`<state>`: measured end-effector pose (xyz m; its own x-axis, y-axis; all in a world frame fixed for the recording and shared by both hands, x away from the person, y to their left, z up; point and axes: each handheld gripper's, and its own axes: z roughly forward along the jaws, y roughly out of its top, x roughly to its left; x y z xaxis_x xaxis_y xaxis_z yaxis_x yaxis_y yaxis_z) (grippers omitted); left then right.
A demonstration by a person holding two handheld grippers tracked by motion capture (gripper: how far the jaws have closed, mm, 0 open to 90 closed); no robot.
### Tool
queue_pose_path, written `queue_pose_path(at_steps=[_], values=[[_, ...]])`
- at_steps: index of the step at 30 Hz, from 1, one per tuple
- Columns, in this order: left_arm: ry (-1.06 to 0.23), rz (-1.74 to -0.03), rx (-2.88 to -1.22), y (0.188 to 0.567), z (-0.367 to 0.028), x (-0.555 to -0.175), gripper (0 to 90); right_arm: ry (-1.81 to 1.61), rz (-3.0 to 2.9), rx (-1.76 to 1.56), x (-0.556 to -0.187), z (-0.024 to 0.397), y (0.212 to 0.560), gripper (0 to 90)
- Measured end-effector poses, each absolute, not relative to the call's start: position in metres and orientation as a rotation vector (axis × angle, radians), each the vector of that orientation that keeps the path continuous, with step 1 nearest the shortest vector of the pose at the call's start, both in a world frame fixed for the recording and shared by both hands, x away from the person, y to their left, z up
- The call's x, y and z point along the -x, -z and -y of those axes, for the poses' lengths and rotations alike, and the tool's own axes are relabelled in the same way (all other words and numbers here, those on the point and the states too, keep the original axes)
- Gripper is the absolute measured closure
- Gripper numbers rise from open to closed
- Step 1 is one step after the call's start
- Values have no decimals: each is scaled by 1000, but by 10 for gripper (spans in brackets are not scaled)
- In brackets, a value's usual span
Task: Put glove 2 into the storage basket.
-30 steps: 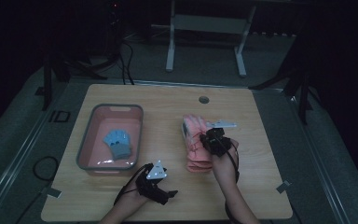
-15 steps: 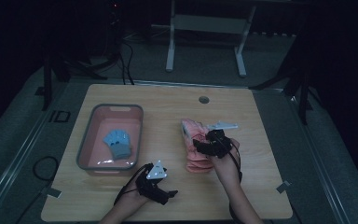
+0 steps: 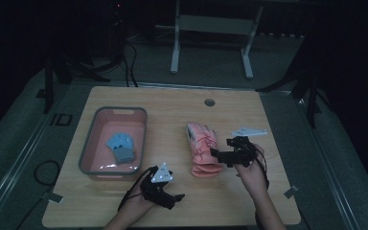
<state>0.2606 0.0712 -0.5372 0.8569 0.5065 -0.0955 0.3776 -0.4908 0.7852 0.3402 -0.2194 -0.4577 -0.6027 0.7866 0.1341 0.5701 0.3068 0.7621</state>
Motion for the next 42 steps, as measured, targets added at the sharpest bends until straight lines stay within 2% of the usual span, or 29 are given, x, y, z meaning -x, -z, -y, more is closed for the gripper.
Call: queue_pose_path(at_steps=[5, 11, 19, 26, 31, 34, 37, 38, 42], values=[[-196, -663, -2118, 520, -64, -265, 87, -1177, -2271, -1171, -341, 241, 459, 143], [-178, -734, -2046, 496, -60, -282, 102, -1162, -2294, -1255, -344, 259, 462, 145], [-239, -745, -2108, 472, -40, -311, 103, -1200, -2318, -1283, -358, 266, 469, 144], [-222, -754, -2126, 460, -19, -344, 103, -1225, -2344, -1254, -365, 259, 469, 143], [-271, -754, -2171, 463, -1, -359, 131, -1187, -2291, -1196, -369, 251, 469, 442], [-302, -786, -2189, 464, 6, -368, 167, -1193, -2284, -1210, -375, 246, 471, 527], [-366, -818, -2190, 467, 8, -374, 340, -1199, -2298, -1230, -380, 239, 474, 567], [-358, -842, -2189, 469, 7, -377, 371, -1201, -2305, -1235, -381, 236, 475, 578], [-334, -973, -2159, 478, 1, -384, 360, -1216, -2331, -1263, -384, 228, 482, 547]])
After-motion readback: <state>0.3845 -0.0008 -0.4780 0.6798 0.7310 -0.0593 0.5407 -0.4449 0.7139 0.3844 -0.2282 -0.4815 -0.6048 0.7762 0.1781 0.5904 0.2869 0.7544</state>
